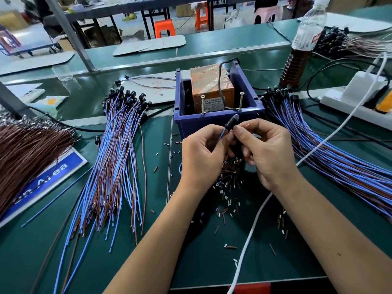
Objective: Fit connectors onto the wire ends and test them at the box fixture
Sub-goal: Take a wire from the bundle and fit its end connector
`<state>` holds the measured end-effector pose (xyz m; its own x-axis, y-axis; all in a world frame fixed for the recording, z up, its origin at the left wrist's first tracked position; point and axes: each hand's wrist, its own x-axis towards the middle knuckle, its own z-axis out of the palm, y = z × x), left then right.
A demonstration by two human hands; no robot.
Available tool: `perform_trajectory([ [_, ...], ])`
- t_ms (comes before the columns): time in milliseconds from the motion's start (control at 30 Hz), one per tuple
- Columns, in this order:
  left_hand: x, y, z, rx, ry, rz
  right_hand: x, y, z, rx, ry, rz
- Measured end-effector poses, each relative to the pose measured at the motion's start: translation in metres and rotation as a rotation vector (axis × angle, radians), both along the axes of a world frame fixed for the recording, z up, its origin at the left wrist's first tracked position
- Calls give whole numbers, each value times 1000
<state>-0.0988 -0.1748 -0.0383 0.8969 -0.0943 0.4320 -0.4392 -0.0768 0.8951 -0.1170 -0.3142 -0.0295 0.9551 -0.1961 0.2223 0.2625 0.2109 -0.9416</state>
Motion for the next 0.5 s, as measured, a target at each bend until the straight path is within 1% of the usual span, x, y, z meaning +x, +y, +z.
perform_trajectory([
  [133,2,1,-1,166,-88,69,-1,1,-1,-6,25,8],
  [233,1,-1,0,163,-119,74,-3,4,-1,-3,-5,28],
  [300,0,0,0,192,-157,79,-3,3,1,57,-27,23],
  [367,0,3,-1,285,-222,121,-2,-3,3,134,-46,-36],
  [400,1,4,-1,296,-231,143,-1,-5,5,147,-61,-64],
  [500,2,7,-1,157,-152,197,-2,-5,4,92,-86,-120],
])
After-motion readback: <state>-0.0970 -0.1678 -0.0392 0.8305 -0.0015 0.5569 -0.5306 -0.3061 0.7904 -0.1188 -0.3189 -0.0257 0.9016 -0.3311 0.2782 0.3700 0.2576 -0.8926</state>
